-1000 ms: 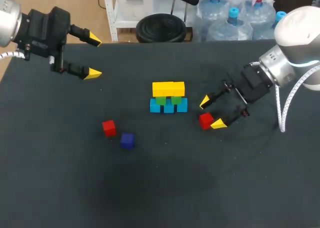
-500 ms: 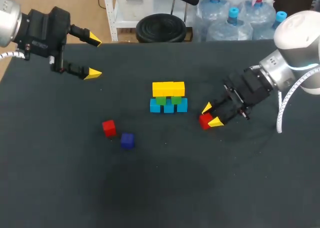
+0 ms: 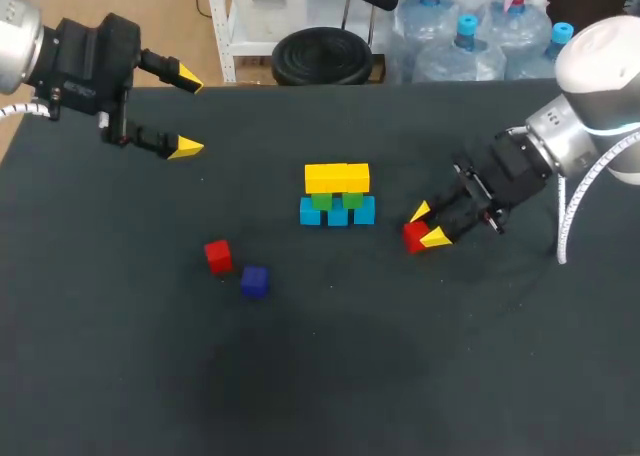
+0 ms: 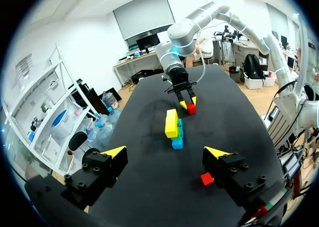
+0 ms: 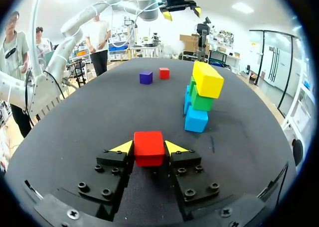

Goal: Place the blue cubes, place green cubes on the blue cubes, place the yellow cubes on the green cubes, then place the red cubes on the yellow cubes, and place purple cube on the red cubes.

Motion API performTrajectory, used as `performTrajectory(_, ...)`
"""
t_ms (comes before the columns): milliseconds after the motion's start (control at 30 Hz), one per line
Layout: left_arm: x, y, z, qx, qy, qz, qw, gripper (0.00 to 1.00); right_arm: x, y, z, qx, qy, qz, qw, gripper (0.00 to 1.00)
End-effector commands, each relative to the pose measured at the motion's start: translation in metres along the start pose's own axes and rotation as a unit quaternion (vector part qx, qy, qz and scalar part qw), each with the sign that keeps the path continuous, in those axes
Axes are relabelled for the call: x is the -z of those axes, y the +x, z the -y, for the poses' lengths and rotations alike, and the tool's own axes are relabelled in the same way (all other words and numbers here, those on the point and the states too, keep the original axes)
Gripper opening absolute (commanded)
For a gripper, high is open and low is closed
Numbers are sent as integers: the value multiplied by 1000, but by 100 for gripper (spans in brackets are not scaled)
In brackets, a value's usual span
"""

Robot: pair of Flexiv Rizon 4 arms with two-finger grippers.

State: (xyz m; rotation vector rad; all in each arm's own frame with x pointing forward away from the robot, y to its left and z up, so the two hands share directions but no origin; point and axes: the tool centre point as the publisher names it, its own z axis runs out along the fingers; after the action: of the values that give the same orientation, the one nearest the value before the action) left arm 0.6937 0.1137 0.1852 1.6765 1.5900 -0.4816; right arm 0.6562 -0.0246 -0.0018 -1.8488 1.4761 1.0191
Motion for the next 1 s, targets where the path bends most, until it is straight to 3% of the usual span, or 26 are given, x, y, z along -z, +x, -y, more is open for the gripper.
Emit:
performTrajectory(33,0,2,1,-2,-1,3,1000,100,8,-9,-5,-12,18,-13,1000,0)
performTrajectory(667,0,2,1,-2,-1,3,1000,100,77,-61,17,-69,164,-102,979,0)
performTrajectory(1000,0,2,1,-2,-1,3,1000,100,88,-87,44,-71,211,-89,971,0)
